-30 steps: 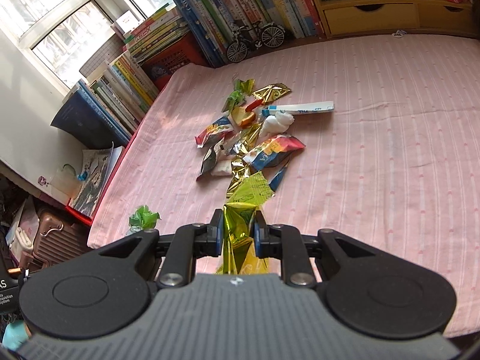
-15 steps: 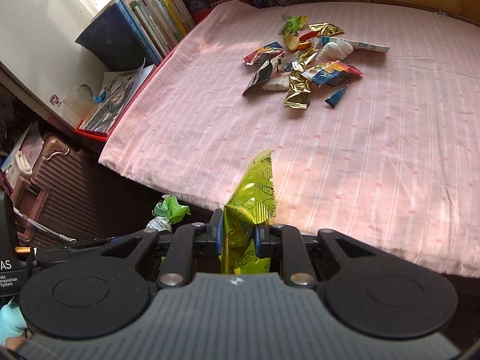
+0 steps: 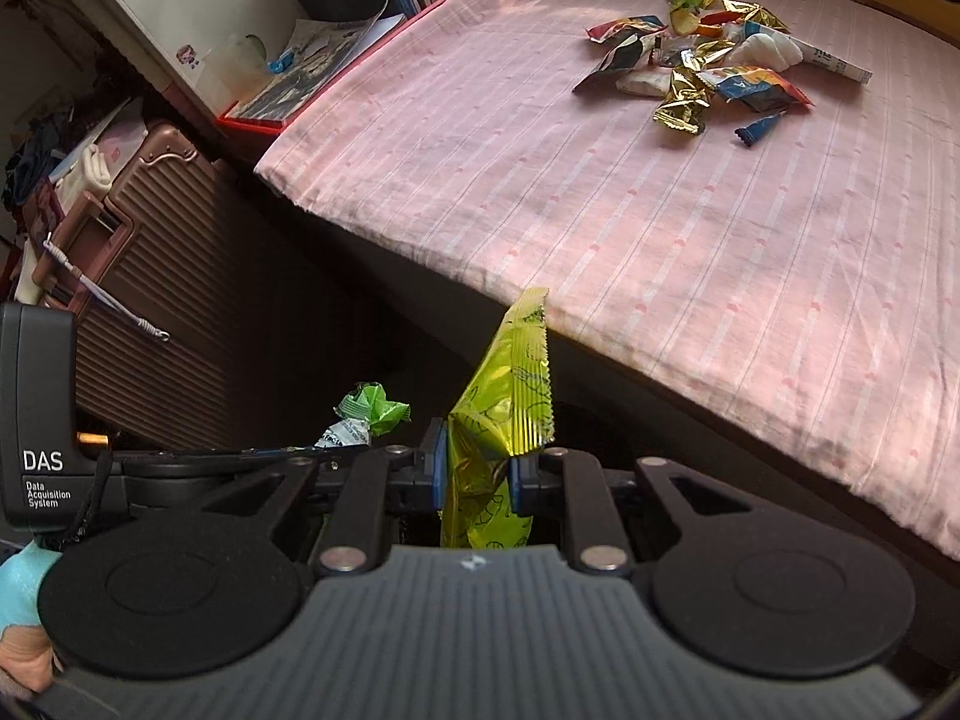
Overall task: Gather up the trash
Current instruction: 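Carry both held wrappers off the bed down to the black bin, then open the left tool over the bin while the right tool releases its foil wrapper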
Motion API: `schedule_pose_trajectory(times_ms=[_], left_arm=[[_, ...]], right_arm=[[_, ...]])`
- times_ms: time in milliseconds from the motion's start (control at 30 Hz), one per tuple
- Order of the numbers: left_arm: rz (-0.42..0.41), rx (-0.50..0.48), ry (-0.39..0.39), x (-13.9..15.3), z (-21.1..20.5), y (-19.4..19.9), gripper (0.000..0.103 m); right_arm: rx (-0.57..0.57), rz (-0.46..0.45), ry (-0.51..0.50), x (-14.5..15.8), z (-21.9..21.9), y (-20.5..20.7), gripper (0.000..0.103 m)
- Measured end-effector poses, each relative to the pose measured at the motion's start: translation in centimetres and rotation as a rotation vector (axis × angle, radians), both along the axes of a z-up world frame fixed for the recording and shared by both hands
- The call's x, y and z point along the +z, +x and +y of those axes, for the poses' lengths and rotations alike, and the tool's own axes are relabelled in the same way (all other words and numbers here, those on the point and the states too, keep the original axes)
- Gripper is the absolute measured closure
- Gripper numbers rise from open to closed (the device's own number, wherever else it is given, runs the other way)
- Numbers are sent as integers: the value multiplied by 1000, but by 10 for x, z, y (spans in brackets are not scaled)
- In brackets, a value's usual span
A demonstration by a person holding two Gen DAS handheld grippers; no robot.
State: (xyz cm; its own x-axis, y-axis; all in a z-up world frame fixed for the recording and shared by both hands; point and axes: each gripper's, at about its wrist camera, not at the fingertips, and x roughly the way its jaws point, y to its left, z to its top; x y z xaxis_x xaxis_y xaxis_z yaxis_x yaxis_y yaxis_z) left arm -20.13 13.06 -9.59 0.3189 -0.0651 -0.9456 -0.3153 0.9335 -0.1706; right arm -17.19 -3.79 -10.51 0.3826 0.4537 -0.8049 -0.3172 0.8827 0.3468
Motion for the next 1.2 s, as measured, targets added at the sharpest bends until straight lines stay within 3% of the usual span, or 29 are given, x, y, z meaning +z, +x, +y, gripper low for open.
schedule_pose_trajectory(times_ms=[467, 1067, 1200], left_arm=[[90, -16, 13, -34, -7, -10, 70], [182, -17, -22, -83, 0, 15, 70], [191, -17, -17, -89, -5, 21, 61]], right_arm=[[69, 72, -58, -34, 20, -7, 79], [76, 182, -139, -81, 36, 16, 78], [74, 192, -143, -91, 40, 23, 70]])
